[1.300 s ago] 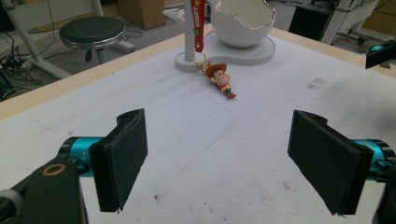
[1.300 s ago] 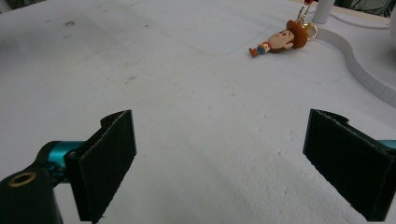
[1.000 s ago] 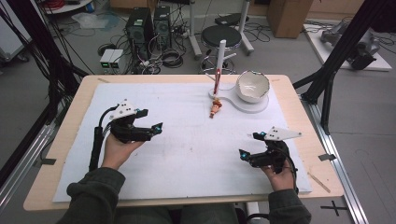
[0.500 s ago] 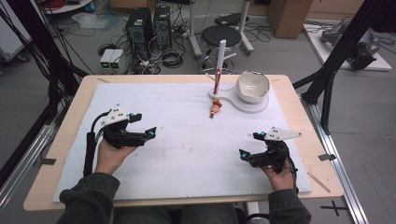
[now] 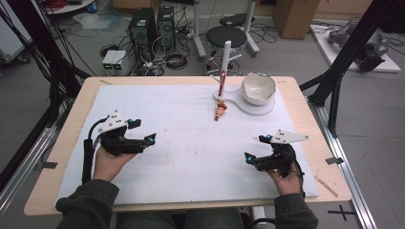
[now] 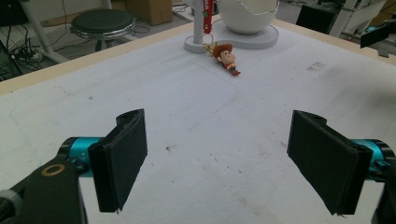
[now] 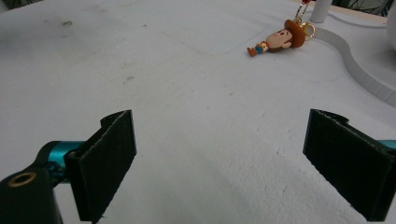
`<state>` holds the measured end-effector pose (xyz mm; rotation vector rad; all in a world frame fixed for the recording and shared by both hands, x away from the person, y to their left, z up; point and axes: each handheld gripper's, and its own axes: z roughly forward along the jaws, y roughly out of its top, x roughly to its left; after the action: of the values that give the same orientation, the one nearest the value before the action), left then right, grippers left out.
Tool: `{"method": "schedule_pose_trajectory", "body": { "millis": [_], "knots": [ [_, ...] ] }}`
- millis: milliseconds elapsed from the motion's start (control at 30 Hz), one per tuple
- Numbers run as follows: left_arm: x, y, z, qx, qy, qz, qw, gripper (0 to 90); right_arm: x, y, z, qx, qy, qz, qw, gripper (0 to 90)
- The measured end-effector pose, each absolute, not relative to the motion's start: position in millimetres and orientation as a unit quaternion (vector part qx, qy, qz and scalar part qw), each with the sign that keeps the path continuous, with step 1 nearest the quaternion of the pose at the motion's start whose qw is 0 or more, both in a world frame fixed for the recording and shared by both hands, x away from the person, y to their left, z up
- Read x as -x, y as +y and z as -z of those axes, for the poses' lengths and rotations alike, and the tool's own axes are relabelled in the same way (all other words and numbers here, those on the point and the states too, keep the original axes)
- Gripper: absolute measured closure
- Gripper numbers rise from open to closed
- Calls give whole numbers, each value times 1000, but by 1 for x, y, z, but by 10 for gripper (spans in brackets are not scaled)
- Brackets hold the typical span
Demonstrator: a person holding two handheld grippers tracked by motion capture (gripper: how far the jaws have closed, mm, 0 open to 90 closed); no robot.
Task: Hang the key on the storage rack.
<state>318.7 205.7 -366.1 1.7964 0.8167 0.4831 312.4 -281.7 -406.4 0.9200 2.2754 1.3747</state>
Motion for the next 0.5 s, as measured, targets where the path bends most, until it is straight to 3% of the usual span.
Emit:
{"method": "schedule_pose_trajectory", "body": {
  "millis": [500],
  "knots": [
    [-308,216,372,-755,345,-203,519,206,-312,-281,406,-324,798,-481,163,84]
  ]
}}
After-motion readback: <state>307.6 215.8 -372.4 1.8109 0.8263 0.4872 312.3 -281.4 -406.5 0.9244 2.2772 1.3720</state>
